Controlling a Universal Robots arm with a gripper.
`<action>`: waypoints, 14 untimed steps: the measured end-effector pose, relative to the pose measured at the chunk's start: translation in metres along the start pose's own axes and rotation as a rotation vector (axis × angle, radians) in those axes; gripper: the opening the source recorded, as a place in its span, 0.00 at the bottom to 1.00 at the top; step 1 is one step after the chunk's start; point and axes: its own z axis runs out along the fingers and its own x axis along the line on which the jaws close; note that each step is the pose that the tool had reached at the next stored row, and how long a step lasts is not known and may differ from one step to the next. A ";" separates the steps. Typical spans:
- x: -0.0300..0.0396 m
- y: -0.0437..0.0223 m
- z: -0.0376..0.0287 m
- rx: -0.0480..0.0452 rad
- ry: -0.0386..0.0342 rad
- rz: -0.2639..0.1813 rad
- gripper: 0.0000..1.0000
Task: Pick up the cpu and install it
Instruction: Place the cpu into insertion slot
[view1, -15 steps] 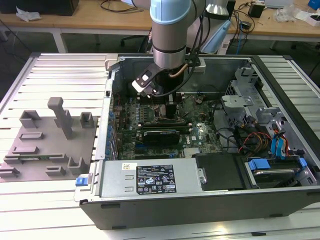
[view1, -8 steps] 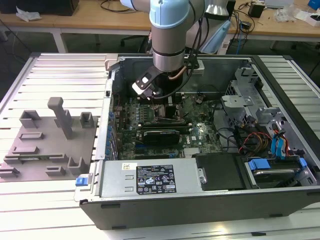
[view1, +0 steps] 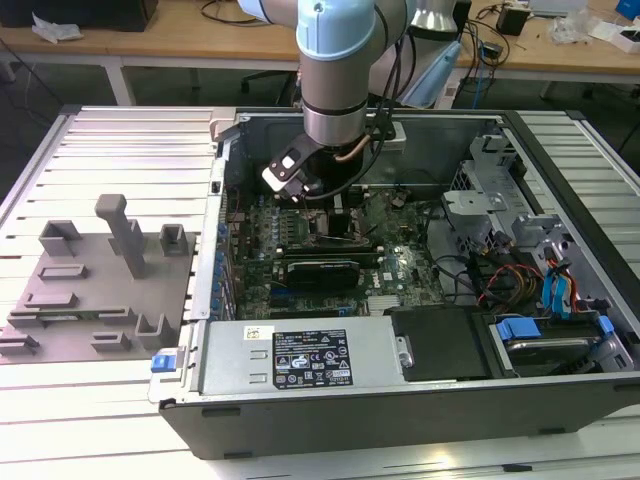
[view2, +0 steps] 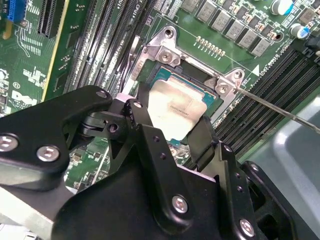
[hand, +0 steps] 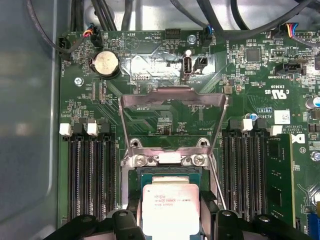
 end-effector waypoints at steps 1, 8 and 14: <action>0.0000 0.0000 0.0002 0.0000 0.0000 0.000 0.55; 0.0005 -0.0001 0.0014 -0.0002 0.0007 -0.005 0.55; 0.0004 0.0000 0.0034 0.0001 0.0002 -0.004 0.55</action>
